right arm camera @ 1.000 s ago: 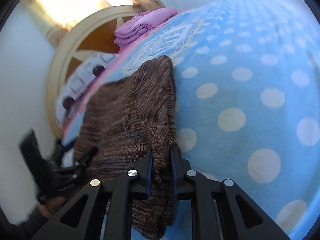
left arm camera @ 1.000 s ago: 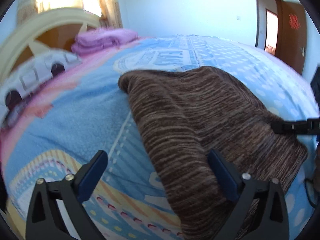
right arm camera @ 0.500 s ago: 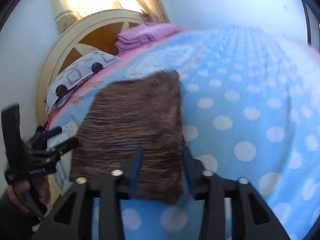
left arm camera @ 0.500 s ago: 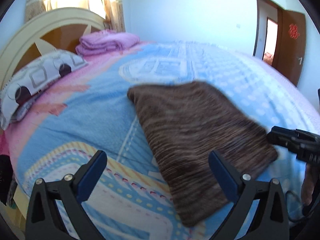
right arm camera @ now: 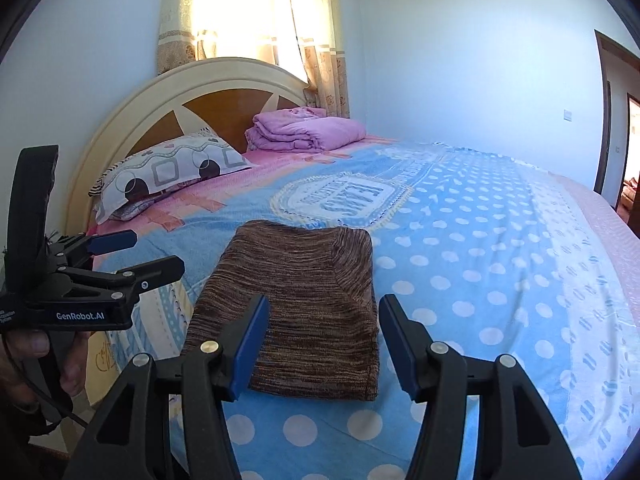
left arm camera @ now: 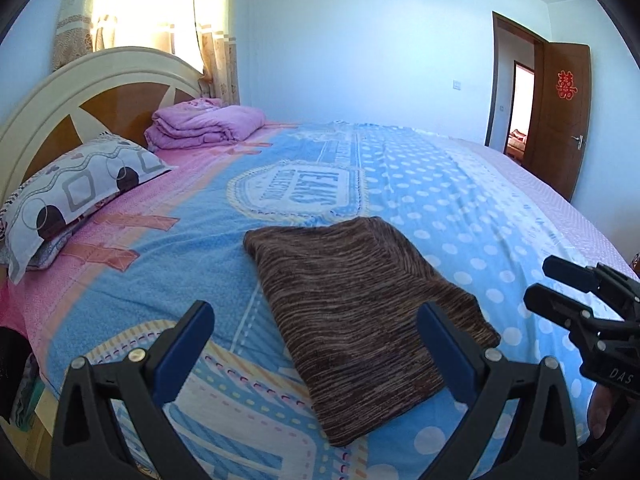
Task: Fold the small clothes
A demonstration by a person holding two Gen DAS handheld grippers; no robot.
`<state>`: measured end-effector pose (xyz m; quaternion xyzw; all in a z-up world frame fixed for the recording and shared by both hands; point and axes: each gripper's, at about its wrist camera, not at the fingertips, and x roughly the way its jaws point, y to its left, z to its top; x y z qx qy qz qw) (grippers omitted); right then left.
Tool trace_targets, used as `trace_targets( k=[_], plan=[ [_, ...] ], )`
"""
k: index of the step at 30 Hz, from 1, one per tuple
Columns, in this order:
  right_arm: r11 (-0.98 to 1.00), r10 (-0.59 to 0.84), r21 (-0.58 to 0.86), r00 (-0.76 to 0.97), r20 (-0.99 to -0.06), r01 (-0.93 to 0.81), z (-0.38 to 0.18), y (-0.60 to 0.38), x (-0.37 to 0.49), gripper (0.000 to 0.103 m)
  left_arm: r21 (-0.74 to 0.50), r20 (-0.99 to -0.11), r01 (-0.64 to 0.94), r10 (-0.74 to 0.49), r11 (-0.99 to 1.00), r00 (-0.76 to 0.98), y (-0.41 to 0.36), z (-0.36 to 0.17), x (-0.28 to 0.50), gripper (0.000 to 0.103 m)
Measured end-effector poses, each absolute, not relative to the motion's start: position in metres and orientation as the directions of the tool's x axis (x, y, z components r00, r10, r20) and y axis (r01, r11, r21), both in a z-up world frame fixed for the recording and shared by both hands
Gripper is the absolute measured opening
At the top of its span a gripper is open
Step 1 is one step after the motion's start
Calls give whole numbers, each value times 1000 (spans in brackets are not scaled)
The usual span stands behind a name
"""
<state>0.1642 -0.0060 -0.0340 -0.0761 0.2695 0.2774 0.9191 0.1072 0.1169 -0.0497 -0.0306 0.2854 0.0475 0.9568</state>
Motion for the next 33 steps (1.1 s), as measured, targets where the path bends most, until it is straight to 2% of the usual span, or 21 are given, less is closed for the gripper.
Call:
trace_targets(
  k=[33],
  plan=[
    [829,488,24,702,-519,-558,-32,-3,150,58,-24,-551,-115,83,993,830,116,-52,107,103]
  ],
)
